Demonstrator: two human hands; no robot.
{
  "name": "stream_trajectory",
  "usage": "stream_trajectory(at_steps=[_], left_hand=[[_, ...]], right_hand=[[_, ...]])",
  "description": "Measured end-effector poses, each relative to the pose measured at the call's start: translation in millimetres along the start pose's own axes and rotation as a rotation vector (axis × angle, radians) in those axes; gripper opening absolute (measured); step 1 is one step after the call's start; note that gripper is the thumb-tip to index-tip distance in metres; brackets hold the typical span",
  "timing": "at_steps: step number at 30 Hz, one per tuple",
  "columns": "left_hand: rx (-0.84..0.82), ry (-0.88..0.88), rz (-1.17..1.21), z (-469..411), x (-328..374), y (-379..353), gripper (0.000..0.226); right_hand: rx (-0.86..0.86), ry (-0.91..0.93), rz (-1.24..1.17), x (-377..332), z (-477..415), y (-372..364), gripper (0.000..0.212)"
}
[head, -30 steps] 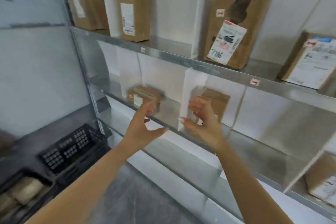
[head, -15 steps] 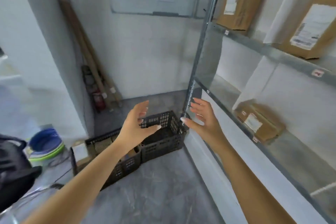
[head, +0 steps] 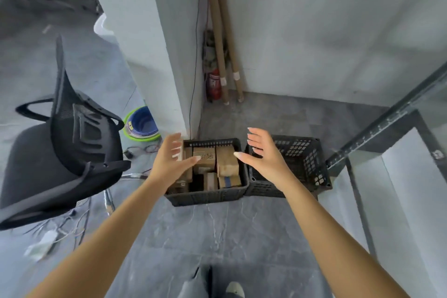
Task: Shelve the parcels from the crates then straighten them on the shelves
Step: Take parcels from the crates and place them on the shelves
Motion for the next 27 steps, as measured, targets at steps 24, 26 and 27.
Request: stream_trajectory(at_steps=[24,26,27], left_hand=[[-0.277,0.517,-0.092,-255.2,-504.2,-264.9,0.046],[-0.277,0.634,-0.047,-246.3,-544.6,-287.7,0.054],[-0.285,0.687,-0.005,-241.2,-554.4,-295.6,0.060]], right_hand=[[0.019,-0.473,0.333,382.5,-482.5,-126.9,0.082],[0.082,-0.548,0.322,421.6,-495.9,-133.8,0.082],[0.110,-0.574,0.320,431.3,-497.0,-134.3,0.082]])
Point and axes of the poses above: each hand's wrist, its own z-axis away from the middle knuckle, its own y-axis out of the back of the hand, x = y × z, the point moved 5 cm from there along -z, towards the middle knuckle, and after that the axes turned 15 degrees about -y, right-handed, at the moved point
